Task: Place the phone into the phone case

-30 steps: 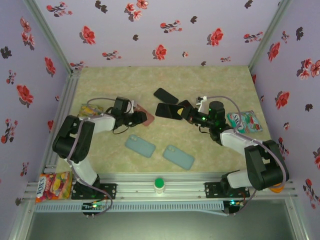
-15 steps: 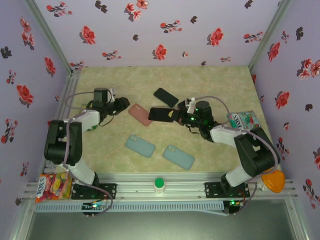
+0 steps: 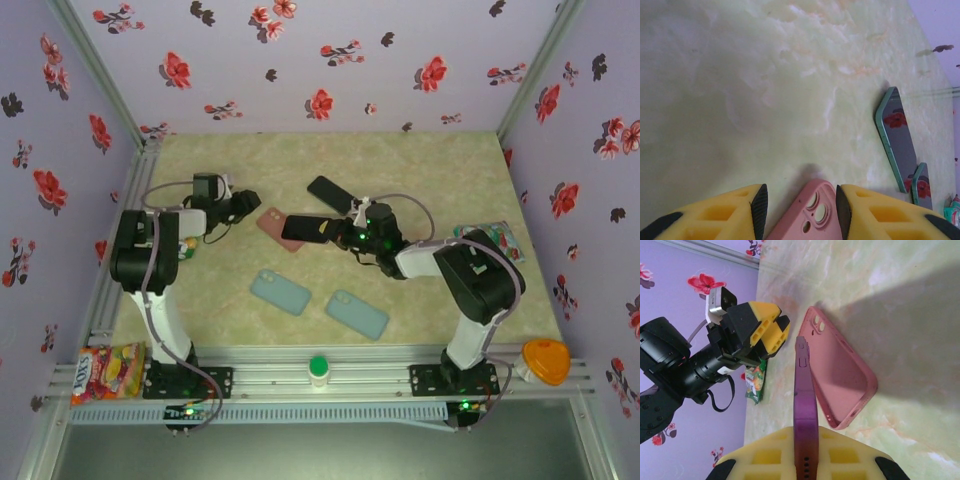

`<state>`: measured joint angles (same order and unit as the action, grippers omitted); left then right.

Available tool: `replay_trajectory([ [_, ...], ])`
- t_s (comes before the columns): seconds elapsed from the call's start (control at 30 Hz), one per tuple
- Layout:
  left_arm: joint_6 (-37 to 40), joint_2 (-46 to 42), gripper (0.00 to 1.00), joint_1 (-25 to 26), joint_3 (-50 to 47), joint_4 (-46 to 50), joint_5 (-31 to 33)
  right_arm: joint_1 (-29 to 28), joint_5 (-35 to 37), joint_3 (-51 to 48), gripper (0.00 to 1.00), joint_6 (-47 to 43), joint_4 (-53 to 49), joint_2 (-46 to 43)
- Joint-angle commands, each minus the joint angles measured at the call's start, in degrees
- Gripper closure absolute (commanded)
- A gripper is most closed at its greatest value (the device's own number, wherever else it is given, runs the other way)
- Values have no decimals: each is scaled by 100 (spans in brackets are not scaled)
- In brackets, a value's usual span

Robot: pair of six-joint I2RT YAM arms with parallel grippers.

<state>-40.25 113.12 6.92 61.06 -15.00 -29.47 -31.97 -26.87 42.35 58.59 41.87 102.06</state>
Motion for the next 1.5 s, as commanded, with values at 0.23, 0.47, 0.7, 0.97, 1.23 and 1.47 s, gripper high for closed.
replay_trajectory([
  [0.23, 221, 114, 55, 257, -122, -64, -176, -72, 197, 178, 100, 127, 511, 119],
  [0.47, 248, 47, 56, 345, -430, -69, -147, -71, 225, 58, 100, 52, 430, -22],
  [0.7, 214, -235, 56, 492, -739, -90, -120, -73, 202, -25, 100, 11, 336, -116],
  [0.97, 50, -626, 56, 778, -1184, -186, -39, -46, 117, -185, 100, 122, 391, -176],
  [1.23, -29, -1049, 56, 881, -1543, -190, -17, 15, -52, -296, 100, 196, 375, -231],
  [1.47, 43, -1052, 56, 872, -1474, -110, 88, 50, -341, -139, 100, 197, 93, -178],
])
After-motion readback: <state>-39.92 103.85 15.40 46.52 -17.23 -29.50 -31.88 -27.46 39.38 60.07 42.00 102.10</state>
